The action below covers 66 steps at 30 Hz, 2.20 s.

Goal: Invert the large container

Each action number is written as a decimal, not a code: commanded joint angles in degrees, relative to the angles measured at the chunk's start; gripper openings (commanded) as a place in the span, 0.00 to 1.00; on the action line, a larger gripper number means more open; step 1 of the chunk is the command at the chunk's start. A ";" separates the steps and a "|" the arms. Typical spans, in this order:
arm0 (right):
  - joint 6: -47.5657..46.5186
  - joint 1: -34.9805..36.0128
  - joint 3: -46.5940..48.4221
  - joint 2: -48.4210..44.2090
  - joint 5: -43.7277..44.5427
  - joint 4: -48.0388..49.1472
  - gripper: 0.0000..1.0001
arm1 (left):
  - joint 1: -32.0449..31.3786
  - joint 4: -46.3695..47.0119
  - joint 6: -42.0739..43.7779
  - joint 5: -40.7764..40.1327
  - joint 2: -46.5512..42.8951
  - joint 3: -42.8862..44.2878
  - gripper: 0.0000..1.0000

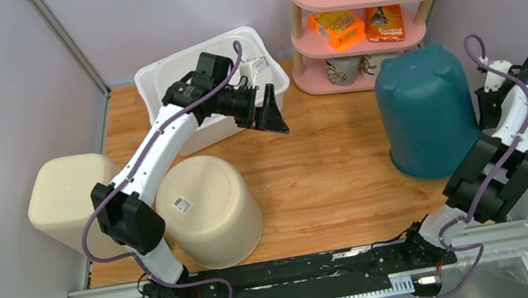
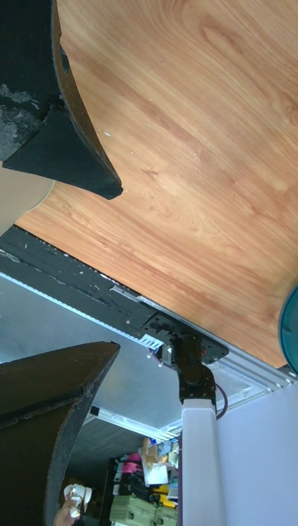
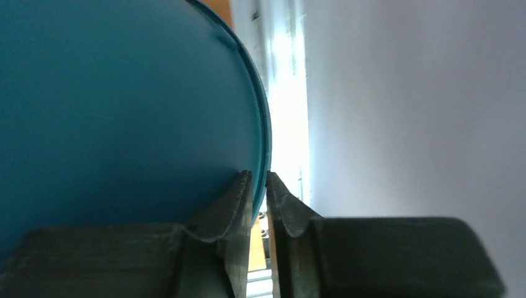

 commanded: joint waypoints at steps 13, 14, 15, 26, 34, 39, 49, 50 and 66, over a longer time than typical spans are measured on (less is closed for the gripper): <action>6.62 1.47 1.06 -1.13 -7.59 -3.24 0.41 | -0.80 -4.53 10.22 -6.37 -3.13 6.67 0.99; 7.55 1.47 1.74 -2.96 -6.25 -3.67 0.49 | -0.80 -6.09 12.71 -8.47 -3.40 8.89 1.00; 8.62 1.43 2.90 -4.93 -4.97 -4.35 0.58 | -0.80 -7.84 13.90 -9.74 -4.21 9.81 1.00; 14.38 5.50 30.01 -17.00 -19.57 -14.69 1.00 | 1.52 -32.70 31.37 -39.83 -12.18 19.46 1.00; 16.30 40.69 27.89 -17.64 -22.15 -14.71 0.99 | 14.74 -38.67 38.94 -46.92 -21.84 10.23 1.00; 12.53 63.26 21.97 -15.95 -14.25 -14.50 0.98 | 23.13 -38.66 45.11 -37.16 -26.81 0.09 1.00; 13.83 69.82 1.06 -18.51 5.02 -15.87 0.94 | 24.69 -38.70 61.03 -19.07 -38.19 -17.52 1.00; 13.30 69.20 -0.83 -19.39 7.98 -15.83 0.94 | 23.42 -38.63 61.93 -18.12 -38.15 -18.47 1.00; 12.74 45.41 7.84 -17.52 10.10 -10.94 0.92 | -6.98 -15.39 41.06 -14.61 -18.77 -11.84 1.00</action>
